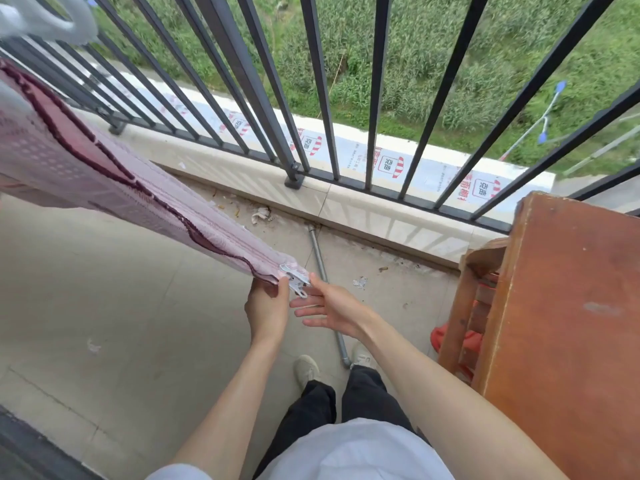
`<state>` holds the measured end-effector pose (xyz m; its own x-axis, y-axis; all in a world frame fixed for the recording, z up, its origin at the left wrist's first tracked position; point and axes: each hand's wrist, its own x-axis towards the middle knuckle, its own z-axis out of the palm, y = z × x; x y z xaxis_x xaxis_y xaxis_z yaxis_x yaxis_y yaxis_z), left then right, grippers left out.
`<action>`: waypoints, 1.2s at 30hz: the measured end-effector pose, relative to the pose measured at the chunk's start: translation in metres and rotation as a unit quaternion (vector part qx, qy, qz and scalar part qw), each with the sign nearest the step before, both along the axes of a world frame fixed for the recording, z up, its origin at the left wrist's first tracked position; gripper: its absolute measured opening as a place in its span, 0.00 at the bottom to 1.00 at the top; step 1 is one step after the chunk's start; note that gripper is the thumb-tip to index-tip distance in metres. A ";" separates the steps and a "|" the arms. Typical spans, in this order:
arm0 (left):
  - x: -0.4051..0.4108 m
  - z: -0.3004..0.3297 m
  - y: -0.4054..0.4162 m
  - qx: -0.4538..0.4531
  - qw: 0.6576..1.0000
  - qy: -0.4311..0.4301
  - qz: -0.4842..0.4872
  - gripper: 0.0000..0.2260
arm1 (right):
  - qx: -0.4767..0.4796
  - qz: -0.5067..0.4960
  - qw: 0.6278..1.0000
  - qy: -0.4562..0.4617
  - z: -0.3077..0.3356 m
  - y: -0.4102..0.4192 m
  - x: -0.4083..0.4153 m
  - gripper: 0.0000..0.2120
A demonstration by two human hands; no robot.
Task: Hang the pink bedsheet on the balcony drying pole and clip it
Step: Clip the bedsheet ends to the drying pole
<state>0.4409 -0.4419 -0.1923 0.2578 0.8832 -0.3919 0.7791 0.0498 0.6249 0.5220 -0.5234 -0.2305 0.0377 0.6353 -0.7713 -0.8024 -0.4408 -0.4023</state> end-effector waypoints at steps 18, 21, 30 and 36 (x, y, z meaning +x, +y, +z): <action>-0.049 -0.008 -0.162 0.187 0.588 0.034 -0.786 0.26 | -0.465 -0.031 0.713 -0.524 0.047 -0.306 -0.153 0.34; -0.054 -0.012 -0.209 0.181 0.529 0.017 -0.829 0.26 | -0.517 -0.071 0.702 -0.484 0.043 -0.350 -0.181 0.32; -0.009 -0.037 -0.351 0.211 0.460 0.017 -0.862 0.26 | -0.547 -0.116 0.685 -0.467 0.000 -0.415 -0.187 0.29; 0.015 -0.054 -0.420 0.165 0.437 -0.031 -0.884 0.25 | -0.519 -0.163 0.668 -0.508 -0.016 -0.428 -0.194 0.15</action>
